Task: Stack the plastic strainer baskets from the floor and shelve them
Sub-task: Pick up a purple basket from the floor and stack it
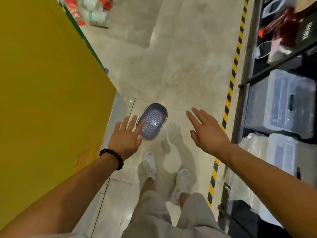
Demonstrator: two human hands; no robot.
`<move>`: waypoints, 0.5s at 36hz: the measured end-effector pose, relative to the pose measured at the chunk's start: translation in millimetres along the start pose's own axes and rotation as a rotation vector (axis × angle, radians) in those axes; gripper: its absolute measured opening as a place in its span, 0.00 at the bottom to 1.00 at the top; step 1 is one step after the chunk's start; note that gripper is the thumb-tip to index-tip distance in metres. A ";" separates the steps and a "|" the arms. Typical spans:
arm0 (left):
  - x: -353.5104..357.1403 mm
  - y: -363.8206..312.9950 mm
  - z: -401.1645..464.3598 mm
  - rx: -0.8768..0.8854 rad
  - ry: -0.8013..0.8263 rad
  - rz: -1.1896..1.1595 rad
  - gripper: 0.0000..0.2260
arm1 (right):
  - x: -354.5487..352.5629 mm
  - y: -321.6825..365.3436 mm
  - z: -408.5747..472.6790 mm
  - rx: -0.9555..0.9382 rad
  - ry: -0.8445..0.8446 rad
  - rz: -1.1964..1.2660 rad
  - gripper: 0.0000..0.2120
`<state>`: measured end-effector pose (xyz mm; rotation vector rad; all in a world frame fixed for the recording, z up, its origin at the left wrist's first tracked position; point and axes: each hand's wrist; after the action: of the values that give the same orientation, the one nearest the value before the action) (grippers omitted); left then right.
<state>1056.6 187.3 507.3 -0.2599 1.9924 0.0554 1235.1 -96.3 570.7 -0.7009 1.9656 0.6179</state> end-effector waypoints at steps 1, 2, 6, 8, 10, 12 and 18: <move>5.5 1.9 8.4 -0.008 0.004 -0.005 0.34 | 5.5 -2.5 16.9 -0.015 0.013 0.011 0.34; 13.2 3.9 15.8 -0.012 -0.002 -0.006 0.35 | 13.4 -4.9 35.4 -0.035 0.020 0.019 0.34; 56.6 10.7 50.4 -0.091 0.027 0.010 0.34 | 58.3 -17.3 111.3 -0.079 0.050 0.025 0.35; 87.1 13.4 67.2 -0.145 0.040 -0.001 0.33 | 86.9 -25.6 147.5 -0.099 0.065 0.017 0.34; 115.4 14.4 83.7 -0.181 0.049 -0.047 0.34 | 116.8 -34.0 182.0 -0.114 0.096 0.000 0.34; 146.0 14.4 99.1 -0.221 0.053 -0.088 0.34 | 147.7 -42.3 212.4 -0.123 0.133 -0.012 0.35; 244.7 14.7 150.0 -0.328 0.067 -0.132 0.34 | 235.7 -67.7 293.4 -0.189 0.165 -0.044 0.35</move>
<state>1089.1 186.4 221.9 -0.6110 2.0225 0.2935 1361.8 -1.2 222.6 -0.9352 2.0540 0.7465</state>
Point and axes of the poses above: each hand's wrist, its own z-axis towards the middle knuckle, its own x-axis out of the palm, y = z × x, and after that the axes turned 1 degree about y, right-handed
